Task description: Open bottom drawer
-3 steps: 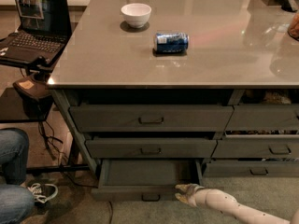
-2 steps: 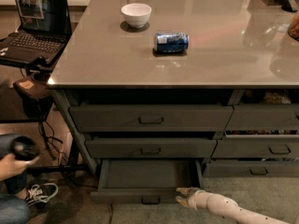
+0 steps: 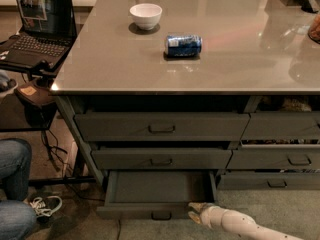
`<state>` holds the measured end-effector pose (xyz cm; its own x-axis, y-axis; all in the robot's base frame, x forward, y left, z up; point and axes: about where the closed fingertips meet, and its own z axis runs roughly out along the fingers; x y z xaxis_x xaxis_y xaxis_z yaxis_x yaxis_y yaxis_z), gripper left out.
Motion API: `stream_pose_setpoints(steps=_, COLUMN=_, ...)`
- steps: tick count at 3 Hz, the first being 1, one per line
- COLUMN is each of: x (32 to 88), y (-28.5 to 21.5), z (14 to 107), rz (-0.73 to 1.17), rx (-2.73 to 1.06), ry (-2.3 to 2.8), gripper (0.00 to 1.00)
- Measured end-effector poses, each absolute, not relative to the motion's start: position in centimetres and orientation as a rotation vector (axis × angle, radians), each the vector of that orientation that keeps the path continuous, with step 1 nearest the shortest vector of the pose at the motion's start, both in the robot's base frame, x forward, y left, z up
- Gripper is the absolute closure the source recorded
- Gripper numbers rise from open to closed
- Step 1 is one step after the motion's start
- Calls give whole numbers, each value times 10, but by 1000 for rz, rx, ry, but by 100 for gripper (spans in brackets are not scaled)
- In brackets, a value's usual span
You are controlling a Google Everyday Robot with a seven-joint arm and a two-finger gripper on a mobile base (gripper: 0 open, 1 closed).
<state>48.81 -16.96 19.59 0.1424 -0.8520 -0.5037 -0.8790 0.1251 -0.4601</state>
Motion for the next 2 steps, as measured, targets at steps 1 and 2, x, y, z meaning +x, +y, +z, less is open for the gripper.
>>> stream_pose_setpoints(steps=1, x=467, y=-164, z=194, rz=56, rx=-1714, ry=1650, gripper=100)
stream_pose_setpoints(steps=2, x=466, y=-164, z=199, rz=55, rx=-1714, ry=1650, gripper=100)
